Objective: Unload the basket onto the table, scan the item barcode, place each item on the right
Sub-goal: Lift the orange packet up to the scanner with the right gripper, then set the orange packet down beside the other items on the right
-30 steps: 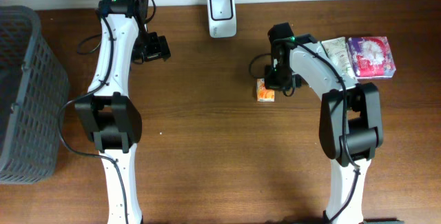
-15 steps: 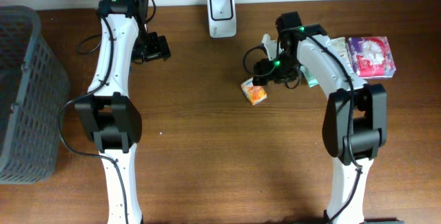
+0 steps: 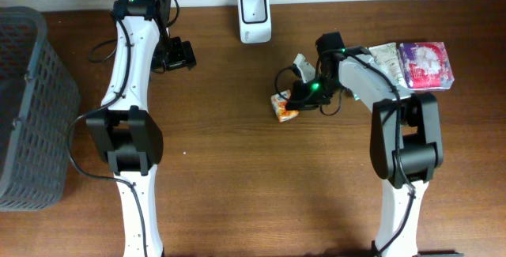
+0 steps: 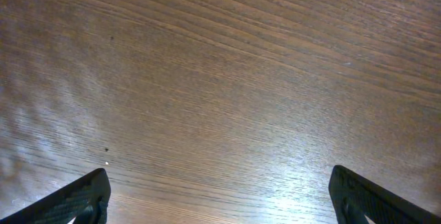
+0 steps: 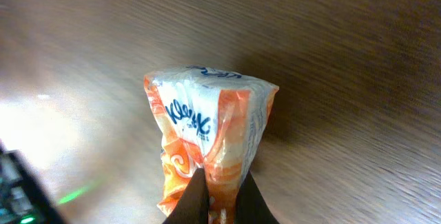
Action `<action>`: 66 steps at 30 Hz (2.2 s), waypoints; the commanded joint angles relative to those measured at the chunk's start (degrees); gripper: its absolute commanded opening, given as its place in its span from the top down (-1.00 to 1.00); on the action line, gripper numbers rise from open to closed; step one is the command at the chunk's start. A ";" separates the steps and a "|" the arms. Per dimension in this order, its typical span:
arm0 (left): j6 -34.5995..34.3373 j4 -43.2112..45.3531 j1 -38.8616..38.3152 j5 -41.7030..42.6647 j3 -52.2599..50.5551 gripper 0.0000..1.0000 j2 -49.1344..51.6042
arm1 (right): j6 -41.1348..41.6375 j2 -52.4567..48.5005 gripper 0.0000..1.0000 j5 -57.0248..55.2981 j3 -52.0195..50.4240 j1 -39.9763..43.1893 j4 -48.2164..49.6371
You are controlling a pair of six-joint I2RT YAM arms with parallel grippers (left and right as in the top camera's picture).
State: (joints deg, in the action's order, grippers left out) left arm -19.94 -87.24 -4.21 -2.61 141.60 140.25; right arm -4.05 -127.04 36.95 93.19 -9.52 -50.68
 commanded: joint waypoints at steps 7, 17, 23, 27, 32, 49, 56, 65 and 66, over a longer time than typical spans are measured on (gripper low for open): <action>0.26 -0.04 -0.24 -0.66 0.52 -0.98 -1.18 | -5.18 -0.28 0.92 47.25 6.91 3.87 -1.73; 0.26 -0.04 -0.24 -0.63 0.52 -0.98 -1.18 | -10.54 -0.31 0.92 51.98 6.88 1.84 -1.86; 0.26 -0.04 -0.24 -0.63 0.52 -0.97 -1.18 | -10.29 -0.28 0.92 47.04 6.88 0.35 -2.10; 0.24 -0.04 -0.42 -0.66 0.52 -0.98 -1.18 | 3.32 -0.28 0.92 -1.16 9.16 -6.91 -1.84; 0.24 -0.04 -0.68 -0.63 0.52 -0.98 -1.18 | -8.74 -0.35 0.92 -50.21 18.47 -12.72 11.08; 0.26 -0.02 -0.92 -0.63 0.52 -0.98 -1.18 | -55.47 -12.41 0.92 -46.27 18.47 -12.26 59.34; 0.24 -0.04 -0.98 -0.63 0.52 -0.98 -1.18 | -17.68 -8.74 0.92 -50.12 24.22 -7.76 51.60; 0.26 -0.04 -0.98 -0.63 0.52 -0.98 -1.18 | 3.50 -0.83 0.92 -49.48 29.75 17.88 -8.68; 0.24 -0.04 -0.98 -0.66 0.52 -0.98 -1.18 | 3.48 -0.83 0.92 -47.21 29.73 19.37 -12.00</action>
State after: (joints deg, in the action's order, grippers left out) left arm -19.94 -87.33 -4.86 -2.63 141.60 140.25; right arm -1.85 -128.22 -12.84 123.26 7.25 -58.24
